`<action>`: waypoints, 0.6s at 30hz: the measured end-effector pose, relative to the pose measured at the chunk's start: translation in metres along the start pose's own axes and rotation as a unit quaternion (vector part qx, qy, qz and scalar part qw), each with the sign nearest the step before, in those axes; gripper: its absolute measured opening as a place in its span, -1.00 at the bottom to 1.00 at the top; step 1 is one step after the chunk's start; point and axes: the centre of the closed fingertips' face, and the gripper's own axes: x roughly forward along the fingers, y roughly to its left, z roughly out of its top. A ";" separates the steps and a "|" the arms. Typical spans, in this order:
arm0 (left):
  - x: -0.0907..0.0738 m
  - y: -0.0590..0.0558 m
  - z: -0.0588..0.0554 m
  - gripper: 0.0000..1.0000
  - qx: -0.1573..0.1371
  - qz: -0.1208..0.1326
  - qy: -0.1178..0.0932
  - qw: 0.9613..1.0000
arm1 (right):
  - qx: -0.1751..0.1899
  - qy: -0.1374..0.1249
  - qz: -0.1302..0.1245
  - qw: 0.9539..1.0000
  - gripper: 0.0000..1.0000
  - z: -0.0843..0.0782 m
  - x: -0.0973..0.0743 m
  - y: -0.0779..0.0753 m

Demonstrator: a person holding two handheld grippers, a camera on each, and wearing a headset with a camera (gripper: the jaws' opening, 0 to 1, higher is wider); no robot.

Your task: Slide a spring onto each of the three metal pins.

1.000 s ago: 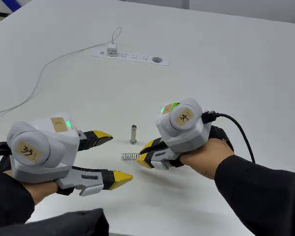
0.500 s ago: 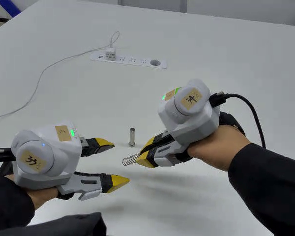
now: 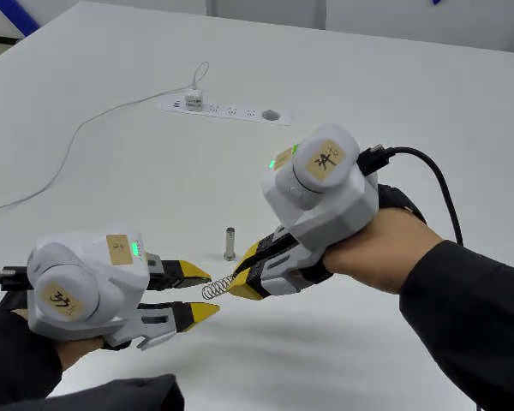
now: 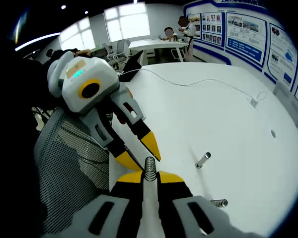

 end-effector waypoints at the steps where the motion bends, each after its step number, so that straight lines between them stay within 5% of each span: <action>1: 0.000 0.000 0.000 -0.65 0.002 0.000 0.000 1.000 | 0.000 -0.002 0.000 1.000 -0.77 0.002 -0.001 0.001; 10: 0.000 0.001 0.002 -0.77 -0.007 0.000 -0.010 1.000 | -0.001 -0.023 -0.006 1.000 -0.77 0.014 -0.005 0.002; 18: -0.004 0.000 0.009 -0.78 -0.072 -0.015 -0.034 0.997 | -0.006 -0.061 -0.013 0.998 -0.77 0.030 -0.004 0.006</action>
